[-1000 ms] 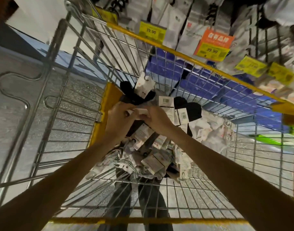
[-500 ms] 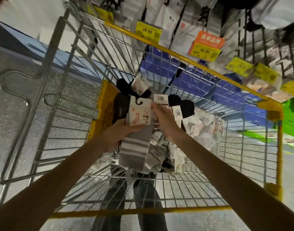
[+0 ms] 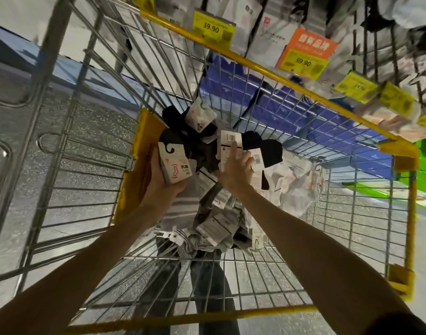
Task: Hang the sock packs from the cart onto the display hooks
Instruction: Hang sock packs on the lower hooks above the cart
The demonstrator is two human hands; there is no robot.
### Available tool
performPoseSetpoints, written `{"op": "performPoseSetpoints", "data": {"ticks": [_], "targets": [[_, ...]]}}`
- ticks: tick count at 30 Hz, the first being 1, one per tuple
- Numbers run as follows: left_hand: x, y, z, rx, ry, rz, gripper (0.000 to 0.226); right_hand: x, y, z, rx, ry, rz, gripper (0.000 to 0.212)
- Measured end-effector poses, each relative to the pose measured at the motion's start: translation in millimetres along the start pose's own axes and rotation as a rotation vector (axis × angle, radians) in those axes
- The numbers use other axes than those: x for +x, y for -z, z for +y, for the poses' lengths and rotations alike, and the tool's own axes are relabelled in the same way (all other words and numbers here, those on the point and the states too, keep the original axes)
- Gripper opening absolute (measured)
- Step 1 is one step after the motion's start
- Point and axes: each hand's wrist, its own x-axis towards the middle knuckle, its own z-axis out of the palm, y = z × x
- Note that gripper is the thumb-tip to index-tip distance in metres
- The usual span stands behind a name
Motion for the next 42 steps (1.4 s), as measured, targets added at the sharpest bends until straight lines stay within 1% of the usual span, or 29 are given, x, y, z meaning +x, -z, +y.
{"op": "performPoseSetpoints", "data": {"ticks": [3, 5, 7, 8, 11, 14, 16, 17, 18, 20, 21, 22, 23, 24, 25, 26, 29, 30, 32, 33, 34, 35, 36, 37, 38, 39, 40, 41, 42], "targets": [[0, 0, -2, 0.003, -0.029, -0.012, 0.104, 1, 4, 5, 0.119, 0.015, 0.015, 0.088], [-2, 1, -3, 0.014, -0.041, -0.015, 0.104, -4, 16, 10, 0.338, 0.01, -0.038, 0.066], [-1, 3, -4, 0.047, -0.066, -0.03, 0.104, -15, 32, 20, 0.573, -0.02, -0.143, 0.041], [-1, 5, -3, 0.081, -0.082, -0.035, 0.104, -21, 39, 27, 0.622, -0.024, -0.192, 0.031], [-6, 7, 5, 0.25, -0.164, -0.047, 0.098, -47, 59, 50, 0.528, 0.093, -0.34, 0.02], [-13, 4, 19, 0.601, -0.408, 0.074, 0.076, -73, 88, 59, 0.203, 0.302, -0.561, 0.013], [-10, 6, 26, 0.773, -0.581, 0.176, 0.067, -84, 113, 55, -0.001, 0.394, -0.679, 0.006], [-5, 8, 27, 0.84, -0.625, 0.19, 0.064, -86, 125, 51, -0.038, 0.417, -0.696, 0.013], [1, 11, 28, 0.917, -0.618, 0.163, 0.059, -85, 136, 46, -0.055, 0.437, -0.684, 0.02], [9, 12, 31, 0.943, -0.493, -0.028, 0.04, -78, 150, 33, -0.099, 0.487, -0.628, 0.026], [9, 8, 33, 0.861, -0.374, -0.165, 0.027, -74, 153, 24, -0.122, 0.514, -0.61, 0.027], [5, 0, 37, 0.716, -0.206, -0.304, 0.015, -71, 154, 14, -0.127, 0.543, -0.595, 0.027], [-1, -10, 41, 0.556, -0.037, -0.408, 0.012, -68, 152, 5, -0.113, 0.57, -0.57, 0.027], [-3, -17, 41, 0.439, 0.089, -0.448, 0.018, -65, 148, -4, -0.069, 0.592, -0.533, 0.027], [-6, -22, 39, 0.369, 0.161, -0.46, 0.028, -61, 143, -10, 0.006, 0.608, -0.485, 0.027], [-7, -24, 34, 0.332, 0.184, -0.464, 0.037, -59, 138, -14, 0.105, 0.618, -0.439, 0.027], [-9, -17, 23, 0.268, 0.194, -0.43, 0.068, -54, 116, -16, 0.402, 0.596, -0.284, 0.022], [-9, -14, 20, 0.277, 0.169, -0.368, 0.063, -54, 105, -15, 0.471, 0.57, -0.21, 0.024], [-7, -8, 18, 0.29, 0.117, -0.221, 0.037, -59, 78, -11, 0.584, 0.469, -0.084, 0.031], [-4, -4, 17, 0.27, 0.096, -0.164, 0.029, -60, 64, -8, 0.603, 0.39, -0.023, 0.034], [-1, 2, 17, 0.24, 0.07, -0.106, 0.024, -64, 52, -5, 0.584, 0.327, 0.033, 0.034], [2, 8, 18, 0.192, 0.041, -0.041, 0.021, -66, 40, 1, 0.519, 0.289, 0.028, 0.032], [6, 15, 18, 0.155, 0.018, 0.021, 0.02, -67, 28, 8, 0.436, 0.29, -0.062, 0.03], [11, 19, 19, 0.148, -0.012, 0.065, 0.022, -73, 19, 13, 0.324, 0.318, -0.244, 0.031], [14, 22, 19, 0.183, -0.036, 0.086, 0.025, -80, 9, 17, 0.184, 0.346, -0.471, 0.037], [14, 22, 21, 0.226, -0.047, 0.086, 0.028, -89, 0, 20, 0.012, 0.38, -0.648, 0.047], [13, 21, 21, 0.271, -0.047, 0.077, 0.03, -96, -13, 23, -0.191, 0.446, -0.706, 0.055], [12, 18, 21, 0.312, -0.043, 0.062, 0.032, -104, -23, 27, -0.389, 0.54, -0.658, 0.056], [11, 15, 19, 0.343, -0.037, 0.048, 0.033, -110, -30, 29, -0.513, 0.634, -0.547, 0.052]]}}
